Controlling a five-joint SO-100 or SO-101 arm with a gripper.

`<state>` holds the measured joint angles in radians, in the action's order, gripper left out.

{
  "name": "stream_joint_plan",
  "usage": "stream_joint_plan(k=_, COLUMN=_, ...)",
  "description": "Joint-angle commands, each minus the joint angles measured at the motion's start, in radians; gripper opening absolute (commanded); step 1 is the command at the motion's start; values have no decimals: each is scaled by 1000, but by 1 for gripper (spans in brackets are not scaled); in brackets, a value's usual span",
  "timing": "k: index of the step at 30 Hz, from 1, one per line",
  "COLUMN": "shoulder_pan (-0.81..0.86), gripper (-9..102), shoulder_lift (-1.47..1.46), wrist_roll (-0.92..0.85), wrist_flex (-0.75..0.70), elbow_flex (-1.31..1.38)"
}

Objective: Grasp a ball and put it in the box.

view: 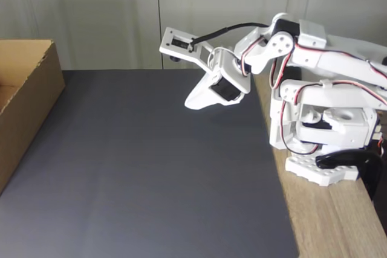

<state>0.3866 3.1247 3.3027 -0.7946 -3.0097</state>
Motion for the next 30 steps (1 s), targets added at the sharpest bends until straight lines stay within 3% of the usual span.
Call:
stream_joint_plan(k=1, shoulder_pan=3, gripper=0, shoulder_lift=6, wrist_roll=-18, wrist_flex=44, elbow_flex=-34)
stream_joint_plan(k=12, shoulder_pan=2, gripper=0, shoulder_lift=6, wrist_roll=-64, wrist_flex=38, elbow_flex=-138)
stream_joint_plan(k=17, shoulder_pan=-12, gripper=0, shoulder_lift=6, wrist_roll=-170, wrist_flex=-120, elbow_flex=-138)
stream_joint_plan(k=24, shoulder_pan=-23, gripper=0, shoulder_lift=8, wrist_roll=-224, wrist_flex=-137, elbow_flex=-138)
stream_joint_plan(k=30, shoulder_pan=-18, gripper=0, shoulder_lift=8, wrist_roll=-218, wrist_flex=-304, elbow_flex=-138)
